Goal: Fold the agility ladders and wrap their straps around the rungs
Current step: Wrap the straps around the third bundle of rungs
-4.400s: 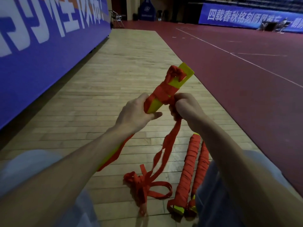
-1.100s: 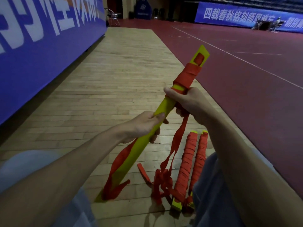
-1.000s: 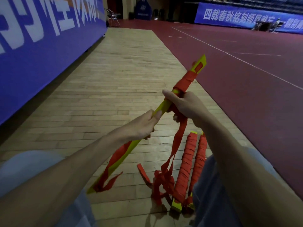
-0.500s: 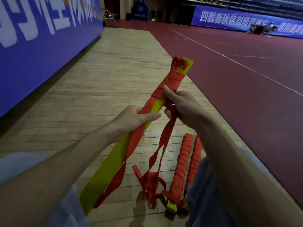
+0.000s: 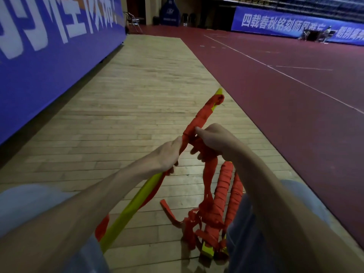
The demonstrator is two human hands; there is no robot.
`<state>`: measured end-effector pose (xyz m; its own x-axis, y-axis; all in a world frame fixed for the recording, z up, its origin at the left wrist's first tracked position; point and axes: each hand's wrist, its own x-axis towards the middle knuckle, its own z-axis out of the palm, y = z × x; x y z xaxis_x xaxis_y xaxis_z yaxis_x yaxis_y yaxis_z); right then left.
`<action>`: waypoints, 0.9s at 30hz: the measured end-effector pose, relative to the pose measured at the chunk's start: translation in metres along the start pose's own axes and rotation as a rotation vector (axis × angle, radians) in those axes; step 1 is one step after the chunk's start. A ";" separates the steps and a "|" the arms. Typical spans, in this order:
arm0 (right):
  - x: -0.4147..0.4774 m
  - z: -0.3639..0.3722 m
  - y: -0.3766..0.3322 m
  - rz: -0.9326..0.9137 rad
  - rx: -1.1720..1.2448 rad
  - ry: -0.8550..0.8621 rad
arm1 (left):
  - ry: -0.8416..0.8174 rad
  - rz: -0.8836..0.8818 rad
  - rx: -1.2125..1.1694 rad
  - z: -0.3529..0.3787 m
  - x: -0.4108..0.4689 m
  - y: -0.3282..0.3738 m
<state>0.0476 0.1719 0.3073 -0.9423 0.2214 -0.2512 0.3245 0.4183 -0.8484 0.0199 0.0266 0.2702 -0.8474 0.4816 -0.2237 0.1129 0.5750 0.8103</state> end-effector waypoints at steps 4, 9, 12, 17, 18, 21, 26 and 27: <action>-0.003 0.001 -0.007 -0.034 0.220 -0.116 | 0.046 0.093 -0.051 -0.004 0.005 0.000; 0.000 0.013 -0.005 -0.131 0.253 -0.010 | 0.177 0.111 -0.132 -0.011 0.012 -0.011; 0.002 0.011 -0.007 -0.146 0.375 0.017 | 0.187 0.200 -0.204 -0.018 0.008 -0.009; 0.004 -0.001 -0.011 -0.194 0.626 0.051 | 0.048 0.088 -0.392 -0.023 0.002 0.002; 0.003 -0.004 -0.012 -0.198 0.689 0.054 | -0.034 0.018 -0.423 -0.023 -0.001 0.004; 0.000 -0.011 -0.013 -0.221 0.719 0.038 | -0.248 -0.059 -0.447 -0.021 -0.010 0.006; 0.004 -0.005 -0.007 -0.226 0.079 0.313 | -0.070 -0.003 -0.375 -0.014 -0.002 0.001; 0.004 -0.004 -0.006 -0.214 0.019 0.336 | -0.016 0.008 -0.307 -0.013 0.001 0.000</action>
<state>0.0419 0.1738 0.3128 -0.9077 0.4086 0.0959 0.1194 0.4704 -0.8743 0.0119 0.0179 0.2769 -0.8383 0.4973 -0.2235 -0.0449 0.3456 0.9373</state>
